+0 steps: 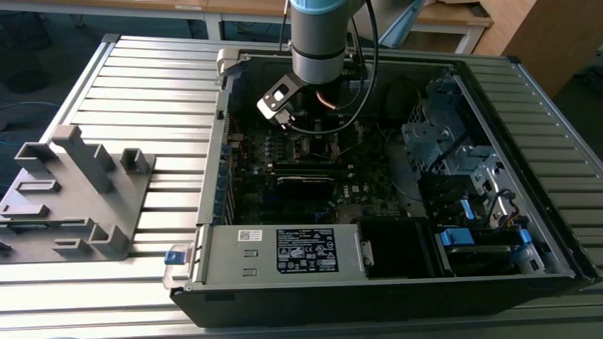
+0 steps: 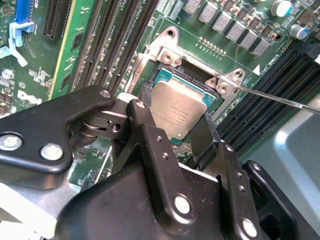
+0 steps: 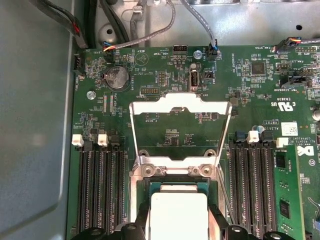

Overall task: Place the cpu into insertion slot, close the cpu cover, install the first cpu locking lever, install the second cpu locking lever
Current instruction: 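Place the cpu into insertion slot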

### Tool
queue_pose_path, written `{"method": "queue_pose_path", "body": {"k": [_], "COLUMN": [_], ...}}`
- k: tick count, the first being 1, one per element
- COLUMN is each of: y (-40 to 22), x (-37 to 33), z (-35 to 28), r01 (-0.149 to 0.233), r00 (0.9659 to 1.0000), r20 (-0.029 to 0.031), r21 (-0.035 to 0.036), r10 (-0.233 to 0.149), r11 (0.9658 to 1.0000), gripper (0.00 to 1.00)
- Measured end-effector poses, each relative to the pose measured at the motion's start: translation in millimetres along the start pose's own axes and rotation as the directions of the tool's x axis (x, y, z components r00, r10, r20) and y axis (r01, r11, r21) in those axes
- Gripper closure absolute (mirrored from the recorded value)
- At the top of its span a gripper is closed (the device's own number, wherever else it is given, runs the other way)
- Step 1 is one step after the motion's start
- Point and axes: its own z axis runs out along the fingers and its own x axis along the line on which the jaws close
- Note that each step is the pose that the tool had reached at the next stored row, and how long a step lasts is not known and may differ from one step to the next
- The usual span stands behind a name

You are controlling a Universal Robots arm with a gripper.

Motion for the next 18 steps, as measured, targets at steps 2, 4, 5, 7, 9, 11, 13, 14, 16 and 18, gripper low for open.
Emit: {"method": "queue_pose_path", "body": {"k": [2,4,5,7,9,11,13,14,16,18], "y": [-0.1,-0.1,-0.1,-0.2,-0.2,-0.2,-0.1,-0.1,-0.2,-0.2], "x": [0.0,0.0,0.0,0.0,0.0,0.0,0.0,0.0,0.0,0.0], "z": [1.1,1.2,1.2,1.3,1.3,1.4,1.4,1.4,1.4,1.5], "r01": [0.0,0.0,0.0,0.0,0.0,0.0,0.0,0.0,0.0,0.0], "r00": [1.0,1.0,1.0,1.0,1.0,1.0,1.0,1.0,1.0,1.0], "r20": [-0.0002,0.0,0.0,-0.0001,0.0,-0.0001,-0.0001,-0.0001,-0.0001,-0.0001], "r21": [-0.0001,0.0,0.0,-0.0001,-0.0001,-0.0001,-0.0001,-0.0001,-0.0001,-0.0001], "r10": [0.0,0.0,0.0,0.0,0.0,0.0,0.0,0.0,0.0,0.0], "r11": [1.0,1.0,1.0,1.0,1.0,1.0,1.0,1.0,1.0,1.0], "gripper": [0.46,0.46,0.46,0.46,0.46,0.46,0.46,0.46,0.46,0.46]}}
